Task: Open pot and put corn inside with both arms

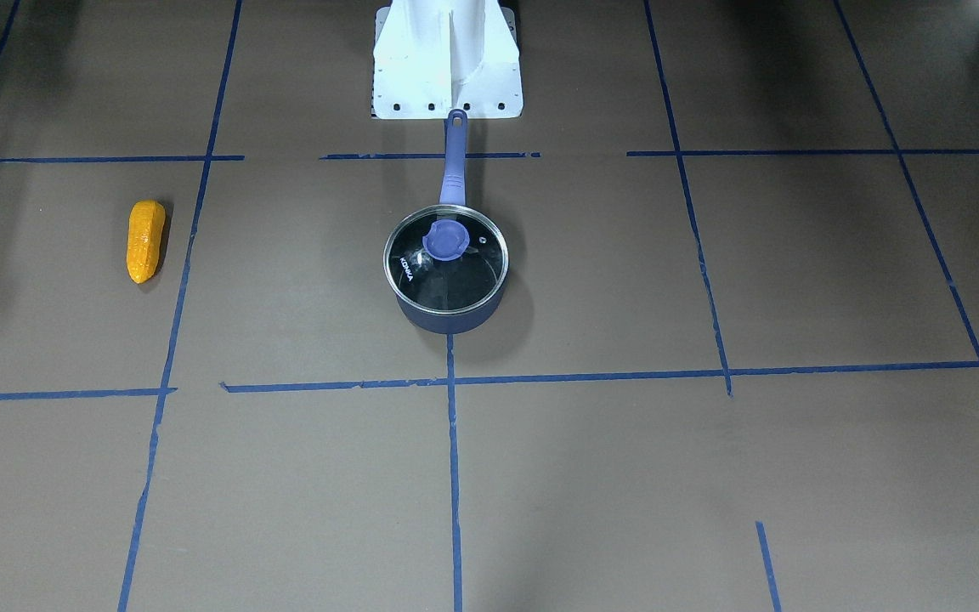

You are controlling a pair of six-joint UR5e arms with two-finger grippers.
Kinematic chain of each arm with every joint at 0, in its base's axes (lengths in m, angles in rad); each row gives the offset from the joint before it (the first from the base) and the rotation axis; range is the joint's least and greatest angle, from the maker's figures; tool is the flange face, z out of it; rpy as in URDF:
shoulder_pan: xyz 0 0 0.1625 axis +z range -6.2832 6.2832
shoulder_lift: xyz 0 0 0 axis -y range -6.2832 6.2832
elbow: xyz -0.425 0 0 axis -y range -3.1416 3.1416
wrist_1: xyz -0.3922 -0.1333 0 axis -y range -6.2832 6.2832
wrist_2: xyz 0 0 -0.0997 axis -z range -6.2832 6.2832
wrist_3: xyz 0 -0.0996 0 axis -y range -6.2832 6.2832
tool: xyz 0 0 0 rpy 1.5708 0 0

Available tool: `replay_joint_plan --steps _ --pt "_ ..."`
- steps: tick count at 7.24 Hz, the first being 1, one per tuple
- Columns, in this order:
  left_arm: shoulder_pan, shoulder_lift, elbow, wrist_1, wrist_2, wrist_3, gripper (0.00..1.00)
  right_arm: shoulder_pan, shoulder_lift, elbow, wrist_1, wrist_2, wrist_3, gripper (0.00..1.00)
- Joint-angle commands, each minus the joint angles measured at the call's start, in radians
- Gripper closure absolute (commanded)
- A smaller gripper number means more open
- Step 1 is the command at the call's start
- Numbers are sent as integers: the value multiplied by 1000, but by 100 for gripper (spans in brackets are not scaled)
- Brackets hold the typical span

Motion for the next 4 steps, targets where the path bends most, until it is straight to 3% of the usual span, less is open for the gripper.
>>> replay_joint_plan --steps 1,4 --pt "0 0 -1 0 0 -2 0 0 0 0 1 0 0 0" --pt "0 -2 -1 -2 -6 -14 0 0 0 2 1 2 0 0"
